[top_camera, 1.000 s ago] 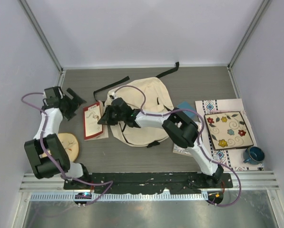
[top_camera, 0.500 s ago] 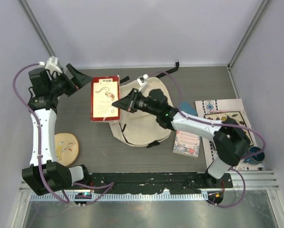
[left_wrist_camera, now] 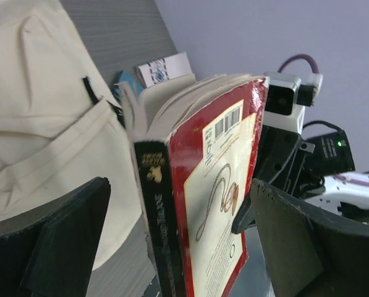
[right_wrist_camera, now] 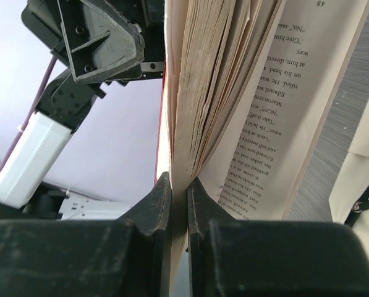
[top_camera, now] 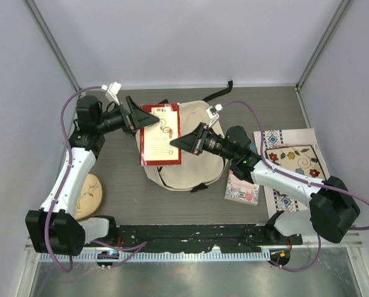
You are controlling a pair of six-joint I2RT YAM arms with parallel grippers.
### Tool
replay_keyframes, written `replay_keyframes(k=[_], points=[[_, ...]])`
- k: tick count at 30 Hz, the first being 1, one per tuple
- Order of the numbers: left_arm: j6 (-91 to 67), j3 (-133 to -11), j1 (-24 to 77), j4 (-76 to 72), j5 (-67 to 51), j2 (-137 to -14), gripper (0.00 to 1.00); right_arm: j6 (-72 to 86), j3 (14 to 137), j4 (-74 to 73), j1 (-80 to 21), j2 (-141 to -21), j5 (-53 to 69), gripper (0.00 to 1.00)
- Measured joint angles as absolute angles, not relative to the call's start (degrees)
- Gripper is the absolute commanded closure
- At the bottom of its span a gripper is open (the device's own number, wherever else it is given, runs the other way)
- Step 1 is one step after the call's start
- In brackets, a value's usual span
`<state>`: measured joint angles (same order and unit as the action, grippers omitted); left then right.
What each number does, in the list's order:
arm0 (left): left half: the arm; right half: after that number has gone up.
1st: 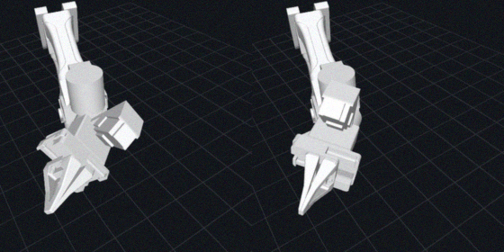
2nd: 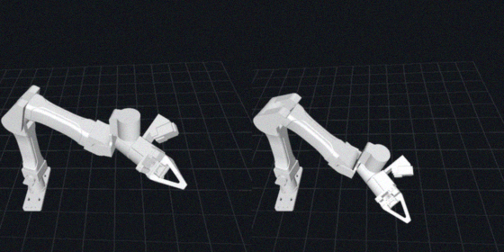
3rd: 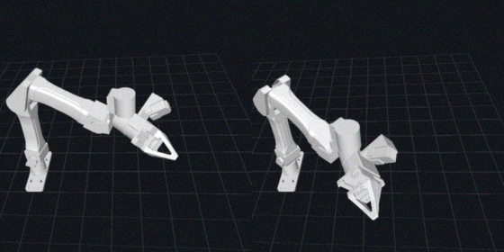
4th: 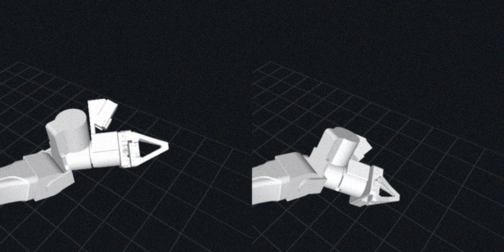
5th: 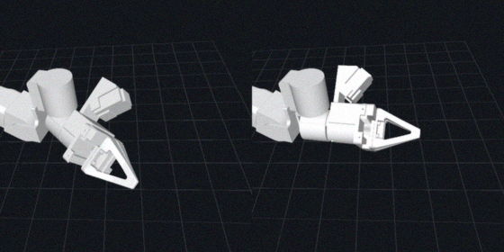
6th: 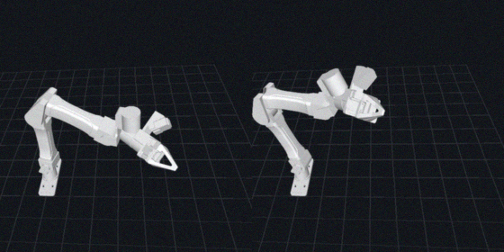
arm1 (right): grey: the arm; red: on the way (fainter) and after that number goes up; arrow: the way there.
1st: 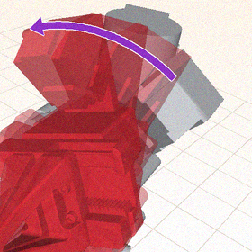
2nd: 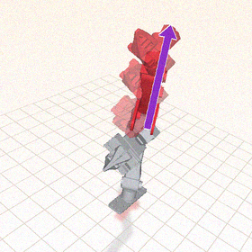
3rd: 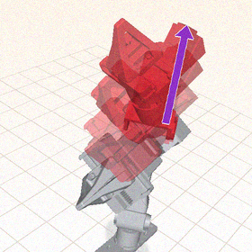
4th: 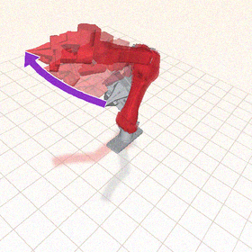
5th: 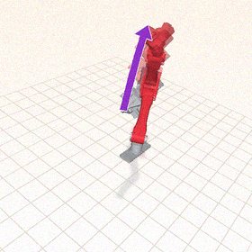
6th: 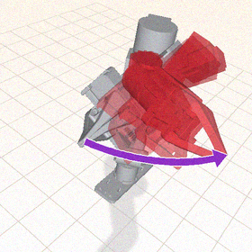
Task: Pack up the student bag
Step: Pick up the book from the center of the board.
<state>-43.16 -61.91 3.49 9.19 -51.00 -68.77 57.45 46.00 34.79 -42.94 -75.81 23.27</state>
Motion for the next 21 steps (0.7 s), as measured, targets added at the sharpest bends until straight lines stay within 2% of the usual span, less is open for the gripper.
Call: replay_keyframes(k=[1, 4, 5, 7, 8, 9, 10, 11, 12, 13, 14, 16, 18, 21], points=[[-43.5, -61.8, 4.5, 7.9, -51.9, -69.0, 0.00, 57.5, 45.6, 35.3, -42.9, -75.5, 23.9, 0.99], [-44.6, -61.2, 7.3, 4.3, -53.8, -69.0, 0.11, 57.5, 45.0, 36.5, -42.6, -74.9, 26.6, 0.99], [-44.8, -61.0, 8.3, 3.2, -54.3, -69.0, 0.24, 57.5, 45.0, 36.7, -42.6, -74.9, 27.4, 0.99], [-45.1, -60.8, 9.7, 1.6, -55.2, -69.0, 0.39, 57.3, 45.0, 36.8, -42.2, -74.8, 28.8, 0.99], [-45.0, -60.6, 10.1, 0.8, -55.6, -69.0, 0.53, 57.0, 45.0, 36.7, -42.0, -74.7, 29.8, 0.99], [-45.1, -60.6, 10.4, 0.4, -55.8, -69.0, 0.61, 57.0, 45.0, 36.7, -41.7, -74.7, 29.9, 0.99], [-45.6, -60.6, 10.4, 0.1, -56.0, -69.0, 0.70, 56.7, 45.0, 36.3, -41.4, -74.5, 30.2, 0.90], [-45.5, -60.5, 10.5, -0.4, -56.2, -69.0, 0.87, 55.8, 45.0, 35.7, -41.0, -74.2, 30.0, 0.82], [-45.9, -60.5, 10.8, -0.7, -56.4, -69.0, 0.95, 55.2, 45.0, 34.4, -40.5, -73.7, 30.3, 0.73], [-46.1, -60.4, 11.1, -0.8, -56.6, -69.0, 1.00, 54.6, 45.0, 33.1, -40.1, -73.3, 30.3, 0.46], [-46.1, -60.3, 11.4, -0.9, -56.6, -69.0, 1.00, 54.0, 45.0, 31.5, -39.9, -72.5, 29.9, 0.34], [-45.9, -59.9, 11.3, -0.9, -56.3, -69.0, 1.00, 52.2, 45.0, 27.3, -38.9, -70.1, 28.2, 0.19], [-45.8, -59.3, 11.1, -0.6, -54.6, -69.0, 1.00, 50.3, 45.0, 22.6, -38.0, -66.9, 23.9, 0.15], [-45.9, -58.4, 11.1, -0.1, -51.0, -68.8, 1.00, 48.4, 44.9, 14.2, -37.3, -61.8, 15.7, 0.15]])
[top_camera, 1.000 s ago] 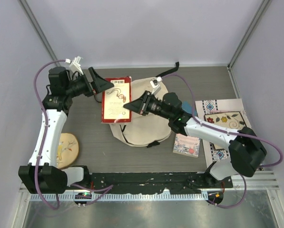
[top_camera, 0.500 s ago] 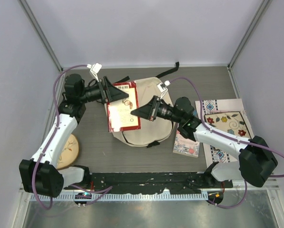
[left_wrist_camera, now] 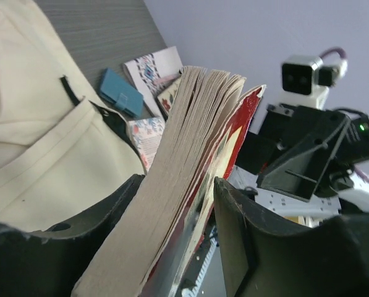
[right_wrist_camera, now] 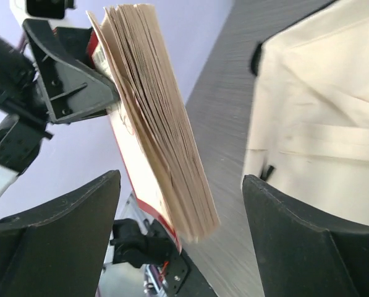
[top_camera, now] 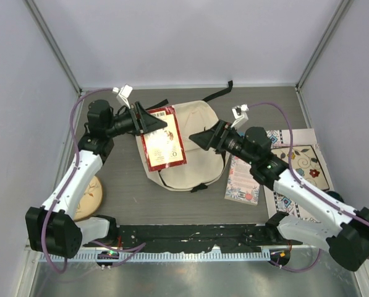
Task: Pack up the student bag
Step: Pick up the book from the center of the board, then place the book in the student bag.
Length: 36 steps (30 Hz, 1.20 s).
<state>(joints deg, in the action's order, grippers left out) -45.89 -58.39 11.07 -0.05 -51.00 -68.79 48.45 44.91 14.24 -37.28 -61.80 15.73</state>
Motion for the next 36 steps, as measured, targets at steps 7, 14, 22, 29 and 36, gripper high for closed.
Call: replay_keyframes(k=[7, 14, 22, 29, 36], points=[[-53.4, -51.1, 11.1, -5.5, -33.8, -65.2, 1.00, 53.3, 33.4, 9.5, -37.8, -50.3, 9.0, 0.15], [-62.9, -46.7, 17.2, -12.9, -16.8, -65.1, 1.00, 61.2, 25.5, 13.9, -46.1, -49.7, 5.4, 0.14], [-67.9, -46.6, 25.9, -19.0, -8.0, -65.2, 1.00, 65.9, 23.6, 30.8, -47.0, -55.1, 2.5, 0.10], [-72.1, -44.4, 26.8, -22.5, -6.2, -65.2, 1.00, 66.7, 23.4, 39.3, -44.8, -57.7, -0.7, 0.08], [-76.4, -41.9, 27.7, -28.0, -6.7, -66.9, 1.00, 71.3, 23.4, 51.8, -38.8, -66.4, 2.2, 0.16]])
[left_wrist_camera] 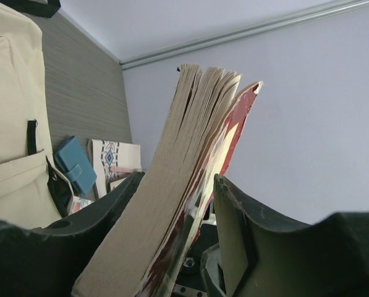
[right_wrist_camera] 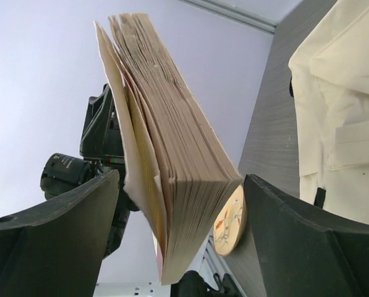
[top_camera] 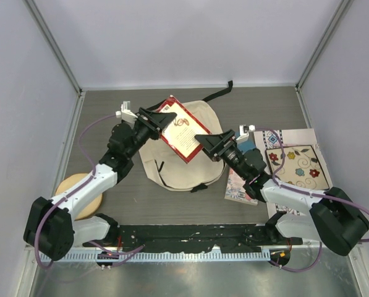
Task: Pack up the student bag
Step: Place the book in the student bag.
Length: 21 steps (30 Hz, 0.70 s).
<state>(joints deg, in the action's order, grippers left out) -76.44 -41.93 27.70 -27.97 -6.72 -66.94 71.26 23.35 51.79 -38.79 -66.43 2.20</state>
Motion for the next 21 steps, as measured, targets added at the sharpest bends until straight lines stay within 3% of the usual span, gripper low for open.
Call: replay_keyframes(k=[7, 12, 14, 15, 17, 18, 21], points=[[-79.4, -40.7, 27.8, -32.9, -7.6, -69.8, 1.00, 75.6, 23.4, 60.9, -38.3, -71.9, 5.5, 0.35], [-79.9, -40.1, 27.8, -34.5, -7.8, -70.4, 0.99, 76.6, 23.3, 63.4, -38.3, -71.8, 6.1, 0.80], [-80.7, -40.1, 27.8, -35.9, -8.3, -71.3, 0.86, 76.6, 23.2, 63.3, -38.1, -71.7, 6.1, 0.99], [-81.0, -40.2, 27.8, -36.6, -8.8, -71.7, 0.65, 76.6, 23.0, 63.3, -38.0, -71.7, 6.0, 0.99], [-81.4, -40.3, 27.7, -37.2, -9.6, -72.8, 0.42, 76.2, 22.8, 62.3, -37.8, -71.2, 5.8, 0.99], [-81.6, -40.6, 27.7, -37.3, -10.3, -73.8, 0.24, 75.8, 22.8, 60.9, -37.6, -70.6, 5.5, 0.99], [-79.5, -42.1, 27.7, -35.0, -13.2, -76.1, 0.01, 72.8, 22.8, 51.8, -37.6, -64.8, 3.0, 0.99]])
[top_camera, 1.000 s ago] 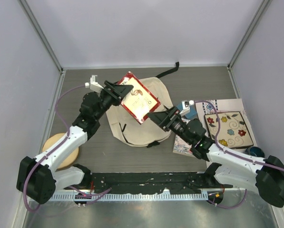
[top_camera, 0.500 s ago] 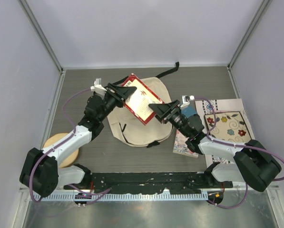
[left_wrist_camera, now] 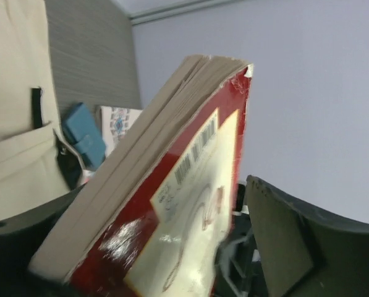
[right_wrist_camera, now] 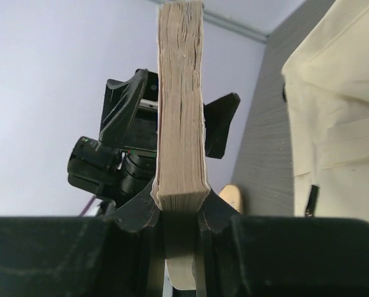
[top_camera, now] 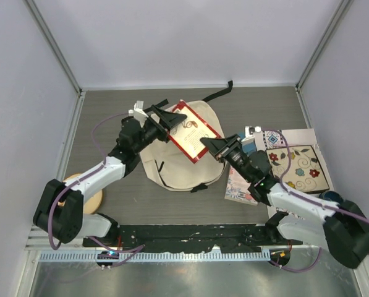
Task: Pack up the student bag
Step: Place the book in the student bag.
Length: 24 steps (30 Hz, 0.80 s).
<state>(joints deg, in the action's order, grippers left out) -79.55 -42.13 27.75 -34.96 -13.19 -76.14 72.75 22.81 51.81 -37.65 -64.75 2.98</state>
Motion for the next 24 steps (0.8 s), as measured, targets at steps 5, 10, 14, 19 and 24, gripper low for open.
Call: replay_keyframes(k=[5, 10, 14, 19, 24], points=[[-67.7, -50.4, 28.3, -19.3, -18.1, -78.3, 0.00, 65.1, 23.5, 28.9, -38.0, -46.0, -9.7, 0.99], [-49.8, -58.3, 34.0, -0.4, -14.2, -79.7, 0.00, 58.8, 27.5, 6.2, -37.6, -32.1, -26.3, 0.99], [-35.3, -65.1, 44.6, 13.0, -5.5, -85.1, 0.00, 56.6, 30.3, -6.2, -37.6, -28.4, -34.6, 0.99], [-20.8, -68.1, 57.0, 24.9, 3.5, -93.6, 0.01, 55.6, 31.1, -14.7, -37.6, -26.9, -39.0, 0.99], [-14.7, -66.7, 59.4, 30.5, 5.6, -95.1, 0.03, 55.8, 31.1, -18.7, -37.6, -26.9, -39.5, 0.99]])
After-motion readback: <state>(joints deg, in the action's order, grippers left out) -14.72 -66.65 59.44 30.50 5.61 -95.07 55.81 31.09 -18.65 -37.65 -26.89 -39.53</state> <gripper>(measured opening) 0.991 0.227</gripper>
